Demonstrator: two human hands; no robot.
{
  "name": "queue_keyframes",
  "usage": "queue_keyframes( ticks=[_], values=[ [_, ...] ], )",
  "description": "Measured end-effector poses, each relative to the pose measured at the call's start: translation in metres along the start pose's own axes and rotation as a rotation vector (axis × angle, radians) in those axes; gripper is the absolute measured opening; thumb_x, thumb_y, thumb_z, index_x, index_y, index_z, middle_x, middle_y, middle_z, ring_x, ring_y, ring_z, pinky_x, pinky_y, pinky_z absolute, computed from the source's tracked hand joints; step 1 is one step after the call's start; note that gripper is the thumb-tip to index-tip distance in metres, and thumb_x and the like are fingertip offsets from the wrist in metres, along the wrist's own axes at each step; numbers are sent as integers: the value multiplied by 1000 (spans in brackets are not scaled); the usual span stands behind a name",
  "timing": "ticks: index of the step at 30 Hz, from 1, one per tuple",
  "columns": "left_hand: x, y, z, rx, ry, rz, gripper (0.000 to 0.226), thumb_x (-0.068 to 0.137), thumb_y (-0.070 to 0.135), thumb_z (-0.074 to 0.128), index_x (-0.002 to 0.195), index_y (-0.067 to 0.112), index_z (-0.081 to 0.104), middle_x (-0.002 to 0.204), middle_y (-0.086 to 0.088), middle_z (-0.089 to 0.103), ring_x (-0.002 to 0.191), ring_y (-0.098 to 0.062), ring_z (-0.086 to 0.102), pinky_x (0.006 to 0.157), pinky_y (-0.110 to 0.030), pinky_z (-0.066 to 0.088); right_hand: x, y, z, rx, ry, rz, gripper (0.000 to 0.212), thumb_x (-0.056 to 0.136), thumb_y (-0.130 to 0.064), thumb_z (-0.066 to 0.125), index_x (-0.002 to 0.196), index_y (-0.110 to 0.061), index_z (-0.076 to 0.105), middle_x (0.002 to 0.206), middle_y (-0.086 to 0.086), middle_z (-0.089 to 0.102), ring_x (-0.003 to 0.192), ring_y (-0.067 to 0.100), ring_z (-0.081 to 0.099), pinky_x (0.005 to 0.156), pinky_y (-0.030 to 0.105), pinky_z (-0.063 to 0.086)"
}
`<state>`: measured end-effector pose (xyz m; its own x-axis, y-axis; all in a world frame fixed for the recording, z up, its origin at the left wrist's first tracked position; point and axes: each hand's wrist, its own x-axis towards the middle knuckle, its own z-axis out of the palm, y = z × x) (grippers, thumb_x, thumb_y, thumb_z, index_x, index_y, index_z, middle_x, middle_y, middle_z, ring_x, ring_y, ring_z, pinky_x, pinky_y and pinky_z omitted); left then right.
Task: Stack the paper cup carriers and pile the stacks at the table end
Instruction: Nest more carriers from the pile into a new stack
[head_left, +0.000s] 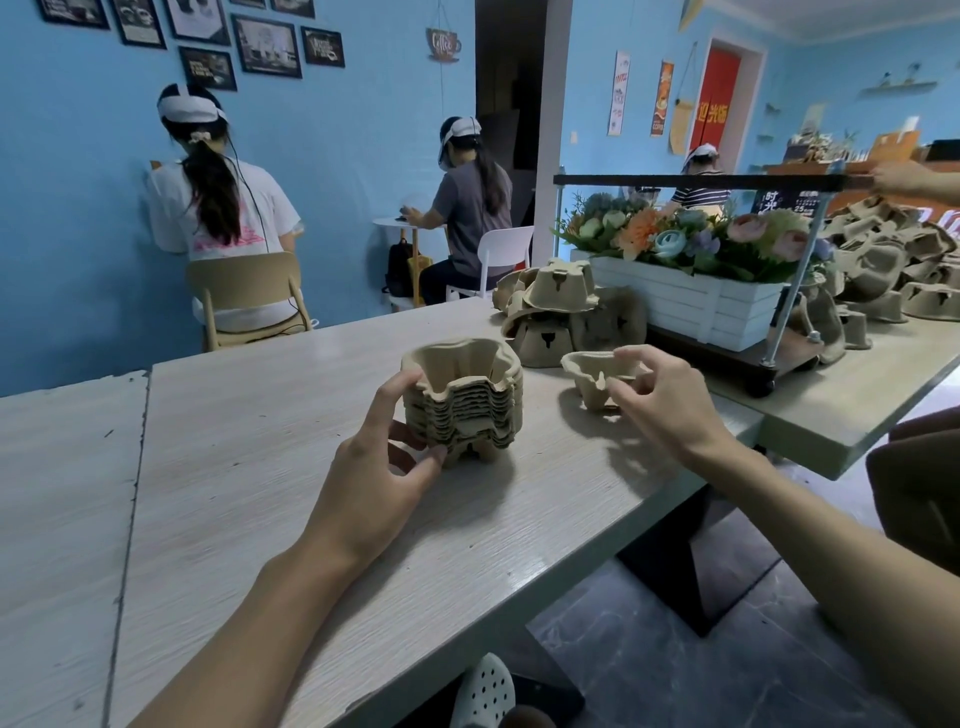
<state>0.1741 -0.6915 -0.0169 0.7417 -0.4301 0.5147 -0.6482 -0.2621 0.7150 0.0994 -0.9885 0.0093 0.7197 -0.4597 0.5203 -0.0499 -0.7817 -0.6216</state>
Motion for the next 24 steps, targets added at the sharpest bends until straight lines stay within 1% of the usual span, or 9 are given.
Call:
queue_keyframes(
  ticks=[3,5,7,10,13,18,21,22,24],
  values=[
    [-1,-1,0,-5,-1,-7,71,89,15,74,138,49,36,90,6,65,73,-4,64,63,-17,52,1,14,-9,-158,48,54,30,83,-32,69,112,-23,66,68,-5,63,70,19,61,66,35,51],
    [-1,-1,0,-5,-1,-4,71,89,14,74,139,47,36,90,7,65,74,-4,65,63,-15,52,-1,21,-15,-239,-9,81,41,81,-43,69,118,-29,61,75,-3,64,81,25,64,72,42,54],
    [0,-1,0,2,1,-6,72,89,15,74,139,47,36,90,7,65,74,-4,65,64,-16,53,-1,27,-19,-307,-80,108,48,81,-48,67,126,-34,55,82,-2,64,86,26,63,74,45,54],
    [0,-1,0,6,4,-12,72,88,16,74,139,49,35,90,6,66,74,-5,65,68,-22,55,3,33,-18,-300,-116,101,40,83,-46,69,117,-26,65,90,-2,65,88,20,60,78,40,51],
    [-1,-1,0,3,7,-11,72,88,16,74,138,50,35,90,5,66,73,-6,66,69,-26,57,1,31,-13,-226,-98,13,33,82,-41,74,105,-18,71,91,1,64,82,17,58,76,36,48],
    [0,-1,0,4,5,-12,72,89,15,74,139,50,34,90,5,66,75,-6,66,69,-24,57,-1,27,-13,-141,-78,-30,33,79,-33,80,107,-18,69,94,-1,67,81,18,60,75,30,46],
    [0,-1,0,3,1,-15,73,89,16,74,139,50,34,91,5,66,75,-5,66,71,-24,57,1,28,-13,-87,-50,-36,23,80,-26,79,98,-14,74,90,2,69,69,7,58,64,11,42],
    [0,-1,0,2,0,-17,73,89,16,74,139,50,34,91,5,66,76,-5,66,71,-23,58,2,26,-13,-63,-30,-41,22,80,-24,79,97,-13,74,87,2,69,67,3,56,61,10,42],
    [0,-1,0,2,1,-17,73,89,15,74,140,50,34,91,6,66,76,-5,66,70,-22,58,2,18,-13,19,16,-59,20,80,-23,79,95,-12,74,83,2,69,69,11,61,62,13,46]
  ],
)
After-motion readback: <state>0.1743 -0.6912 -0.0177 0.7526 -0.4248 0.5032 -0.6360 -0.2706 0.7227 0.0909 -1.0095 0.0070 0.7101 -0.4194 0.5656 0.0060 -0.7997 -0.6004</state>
